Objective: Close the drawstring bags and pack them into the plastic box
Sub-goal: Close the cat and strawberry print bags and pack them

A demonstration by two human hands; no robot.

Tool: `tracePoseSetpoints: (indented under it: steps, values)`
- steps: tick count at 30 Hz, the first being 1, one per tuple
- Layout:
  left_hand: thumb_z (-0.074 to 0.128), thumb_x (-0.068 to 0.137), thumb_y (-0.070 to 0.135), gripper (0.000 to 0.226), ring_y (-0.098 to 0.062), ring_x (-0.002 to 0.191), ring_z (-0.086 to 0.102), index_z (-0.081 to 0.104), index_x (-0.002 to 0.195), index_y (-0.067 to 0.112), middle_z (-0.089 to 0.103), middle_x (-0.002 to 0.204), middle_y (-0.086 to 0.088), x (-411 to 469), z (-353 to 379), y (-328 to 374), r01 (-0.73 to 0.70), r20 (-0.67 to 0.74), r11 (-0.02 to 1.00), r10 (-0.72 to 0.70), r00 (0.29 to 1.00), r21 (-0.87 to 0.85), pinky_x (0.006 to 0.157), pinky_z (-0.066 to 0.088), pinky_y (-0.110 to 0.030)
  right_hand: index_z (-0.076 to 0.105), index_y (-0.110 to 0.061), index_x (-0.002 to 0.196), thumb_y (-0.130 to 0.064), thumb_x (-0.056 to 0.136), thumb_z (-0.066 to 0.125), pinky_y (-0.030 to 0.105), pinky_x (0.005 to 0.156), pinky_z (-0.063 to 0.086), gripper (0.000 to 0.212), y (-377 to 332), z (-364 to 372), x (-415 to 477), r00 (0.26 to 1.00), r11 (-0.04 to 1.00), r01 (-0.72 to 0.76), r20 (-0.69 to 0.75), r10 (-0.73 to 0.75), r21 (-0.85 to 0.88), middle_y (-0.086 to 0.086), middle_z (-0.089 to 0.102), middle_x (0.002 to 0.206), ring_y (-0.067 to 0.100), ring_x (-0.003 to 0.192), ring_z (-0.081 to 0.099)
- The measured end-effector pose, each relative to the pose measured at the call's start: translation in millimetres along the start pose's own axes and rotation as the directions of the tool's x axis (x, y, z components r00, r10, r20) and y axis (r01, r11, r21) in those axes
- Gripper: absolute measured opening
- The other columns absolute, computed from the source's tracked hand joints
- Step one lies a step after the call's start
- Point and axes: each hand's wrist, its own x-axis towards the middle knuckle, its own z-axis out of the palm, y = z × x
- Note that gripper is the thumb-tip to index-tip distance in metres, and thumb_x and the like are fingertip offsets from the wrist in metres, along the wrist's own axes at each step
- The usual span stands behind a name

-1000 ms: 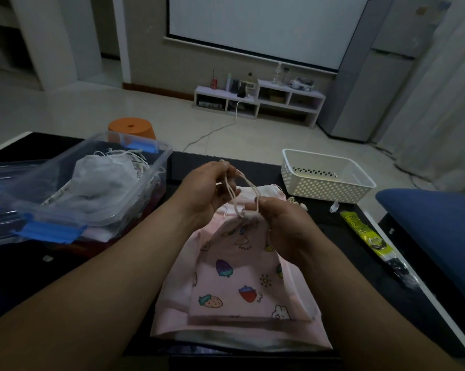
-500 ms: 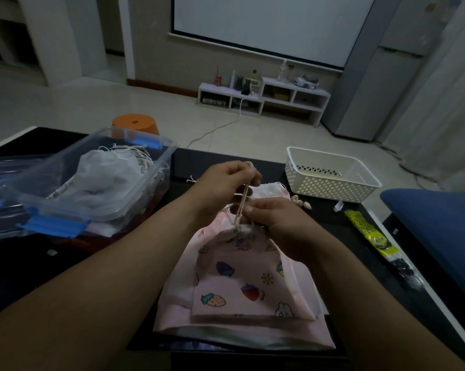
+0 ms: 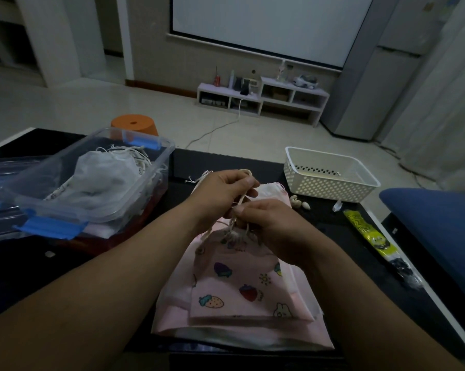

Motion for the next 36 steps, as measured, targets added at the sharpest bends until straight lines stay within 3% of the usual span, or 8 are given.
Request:
tracePoseSetpoints:
  steps: [5,9,15,19,24,29,32,36]
  values:
    - [0.036,0.11,0.052,0.047,-0.005,0.064,0.062,0.067,0.112,0.017,0.066,0.084,0.0,-11.1,-0.4,0.3,0.116,0.144,0.988,-0.13,0.981,0.105,0.062,0.052,-0.023,0.074,0.006,0.103,-0.021,0.099,0.059,0.056,0.093,0.052,0.032,5.9,-11.5,1.5,0.994,0.999,-0.001,-0.106,0.006,0.054,0.02,0.073,0.095,0.035,0.093,0.068]
    - [0.032,0.109,0.054,0.047,-0.006,0.081,0.061,0.067,0.114,0.022,0.066,0.091,0.005,-19.0,-3.1,-10.7,0.004,0.112,0.913,-0.055,0.992,0.409,0.072,0.047,-0.027,0.073,0.004,0.102,-0.027,0.1,0.059,0.043,0.076,0.043,0.035,8.0,-20.6,1.2,0.981,1.0,-0.015,-0.195,0.019,0.022,0.005,0.059,0.078,0.026,0.081,0.052]
    - [0.035,0.107,0.059,0.042,-0.005,0.092,0.065,0.073,0.111,0.041,0.073,0.099,0.013,-17.5,-9.9,-20.8,-0.143,0.137,0.783,0.075,0.988,0.605,0.084,0.052,-0.032,0.081,-0.01,0.1,-0.028,0.093,0.063,0.055,0.093,0.054,0.027,10.7,-18.6,2.6,0.975,0.994,-0.061,-0.208,0.079,0.094,0.013,0.069,0.092,0.03,0.092,0.061]
    - [0.043,0.097,0.071,0.05,-0.006,0.068,0.062,0.071,0.077,0.035,0.069,0.073,0.008,-16.4,-23.8,-23.4,-0.172,0.155,0.668,0.086,0.984,0.724,0.069,0.053,-0.037,0.083,-0.019,0.095,-0.023,0.096,0.067,0.05,0.098,0.052,0.017,13.6,-26.4,0.8,0.963,0.996,-0.086,-0.255,0.093,0.04,0.008,0.071,0.096,0.029,0.101,0.064]
    - [0.047,0.103,0.059,0.059,-0.013,0.058,0.051,0.062,0.068,0.014,0.057,0.063,-0.001,-14.1,-28.3,-10.3,-0.145,0.132,0.727,0.075,0.988,0.672,0.06,0.043,-0.035,0.079,-0.009,0.095,-0.016,0.1,0.067,0.04,0.096,0.057,0.015,10.1,-27.0,-0.1,0.962,0.998,-0.047,-0.27,0.036,-0.035,-0.006,0.08,0.102,0.018,0.103,0.073]
    - [0.05,0.104,0.054,0.038,-0.019,0.088,0.071,0.064,0.11,0.019,0.072,0.1,-0.005,-23.9,-10.3,-2.5,0.162,0.176,0.917,-0.239,0.955,0.364,0.075,0.06,-0.036,0.078,-0.016,0.102,-0.016,0.1,0.068,0.031,0.084,0.062,0.011,5.9,-19.2,-3.3,0.951,0.979,0.061,-0.288,-0.116,-0.192,-0.002,0.08,0.094,0.01,0.09,0.076]
    - [0.059,0.102,0.047,0.031,-0.016,0.087,0.072,0.061,0.123,0.024,0.075,0.097,0.0,-24.1,-4.2,-12.3,0.009,0.154,0.871,-0.097,0.983,0.492,0.078,0.061,-0.041,0.078,-0.016,0.104,-0.018,0.1,0.067,0.031,0.085,0.062,0.012,4.9,-15.3,-3.9,0.952,0.971,0.084,-0.269,-0.145,-0.226,-0.003,0.08,0.094,0.007,0.09,0.076]
    - [0.049,0.106,0.046,0.023,-0.01,0.078,0.062,0.062,0.097,0.028,0.067,0.085,0.007,-22.6,-2.3,-17.5,-0.192,0.128,0.622,0.146,0.981,0.759,0.072,0.055,-0.041,0.078,-0.021,0.104,-0.023,0.1,0.068,0.035,0.087,0.061,0.011,6.9,-16.4,-2.9,0.944,0.954,0.054,-0.297,-0.145,-0.296,-0.006,0.078,0.096,0.008,0.092,0.074]
